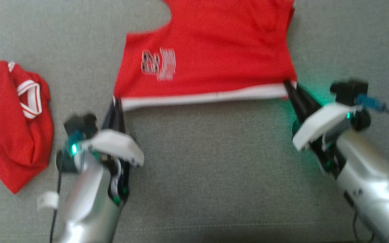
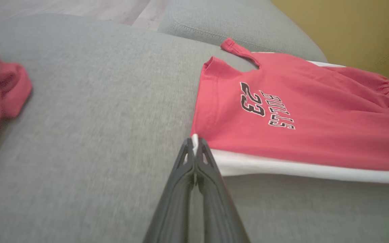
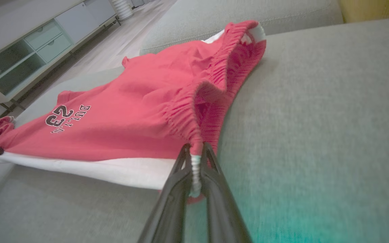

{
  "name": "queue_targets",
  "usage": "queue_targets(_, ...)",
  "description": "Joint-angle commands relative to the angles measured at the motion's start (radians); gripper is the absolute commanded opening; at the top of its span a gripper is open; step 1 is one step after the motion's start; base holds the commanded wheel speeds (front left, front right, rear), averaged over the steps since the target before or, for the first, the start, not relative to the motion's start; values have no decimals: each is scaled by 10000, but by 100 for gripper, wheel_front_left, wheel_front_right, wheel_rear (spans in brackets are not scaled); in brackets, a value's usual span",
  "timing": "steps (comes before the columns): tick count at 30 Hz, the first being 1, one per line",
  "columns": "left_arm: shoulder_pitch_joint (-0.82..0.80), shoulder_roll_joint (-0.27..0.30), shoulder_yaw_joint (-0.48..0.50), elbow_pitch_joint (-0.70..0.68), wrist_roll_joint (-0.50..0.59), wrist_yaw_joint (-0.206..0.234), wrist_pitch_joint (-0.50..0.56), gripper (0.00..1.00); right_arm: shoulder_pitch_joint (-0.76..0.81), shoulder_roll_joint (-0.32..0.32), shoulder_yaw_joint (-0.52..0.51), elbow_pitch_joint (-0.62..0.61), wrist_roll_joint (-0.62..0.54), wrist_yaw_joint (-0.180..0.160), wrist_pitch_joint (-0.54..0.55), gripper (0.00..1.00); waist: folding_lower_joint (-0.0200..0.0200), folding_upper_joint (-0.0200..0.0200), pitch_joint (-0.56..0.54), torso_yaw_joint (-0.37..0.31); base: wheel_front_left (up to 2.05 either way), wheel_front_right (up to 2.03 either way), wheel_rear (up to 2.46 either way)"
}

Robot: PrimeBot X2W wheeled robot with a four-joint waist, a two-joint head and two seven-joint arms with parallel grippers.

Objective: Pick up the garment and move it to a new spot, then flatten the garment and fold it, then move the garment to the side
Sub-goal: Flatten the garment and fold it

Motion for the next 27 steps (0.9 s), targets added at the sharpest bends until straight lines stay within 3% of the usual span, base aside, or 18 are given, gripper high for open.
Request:
queue_targets(1, 67, 268, 255, -415, -60, 116, -52, 0, 325, -203, 104, -353, 278, 63, -76, 0, 1, 0, -430, 5, 0, 0, 0)
queue_targets(5, 1208, 267, 251, -644, -234, 277, -52, 0, 1414, -358, 388, -738, 833, 63, -219, 0, 1, 0, -1129, 129, 0, 0, 0)
queue_targets(18, 3867, 266, 358, -1074, 64, 75, -53, 0, 4440, -426, 917, -1574, 1816, 63, -140, 0, 1, 0, -3156, 326, 0, 0, 0)
queue_targets(23, 4146, 266, 454, -1638, 319, 83, -53, 0, 4970, -532, 911, -2131, 1889, 63, 40, 0, 1, 0, -3273, 149, 0, 0, 0)
queue_targets(27, 3231, 294, 496, -1948, 823, -83, -53, 0, 4914, -312, 453, -2669, 2035, 63, 9, 0, 1, 0, -2991, -125, 0, 0, 0)
